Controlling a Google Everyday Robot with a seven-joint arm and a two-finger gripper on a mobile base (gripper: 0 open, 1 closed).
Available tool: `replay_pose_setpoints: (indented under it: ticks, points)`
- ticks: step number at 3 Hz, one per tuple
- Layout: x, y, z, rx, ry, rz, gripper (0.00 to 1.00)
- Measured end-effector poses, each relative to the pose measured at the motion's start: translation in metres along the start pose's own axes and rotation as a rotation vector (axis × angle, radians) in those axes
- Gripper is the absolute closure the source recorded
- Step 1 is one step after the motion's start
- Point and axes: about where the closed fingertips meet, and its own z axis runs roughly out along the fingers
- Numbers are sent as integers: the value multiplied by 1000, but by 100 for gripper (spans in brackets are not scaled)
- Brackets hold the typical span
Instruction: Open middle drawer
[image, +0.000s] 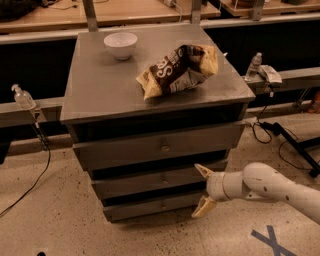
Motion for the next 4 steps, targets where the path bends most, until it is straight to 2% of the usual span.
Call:
replay_pose_setpoints:
  ticks: [1,2,4]
  points:
    - [7,-14,22,-9,21,-35,0]
    - [19,-29,38,-14,25,-29,0]
    - [54,-61,76,-8,97,13,0]
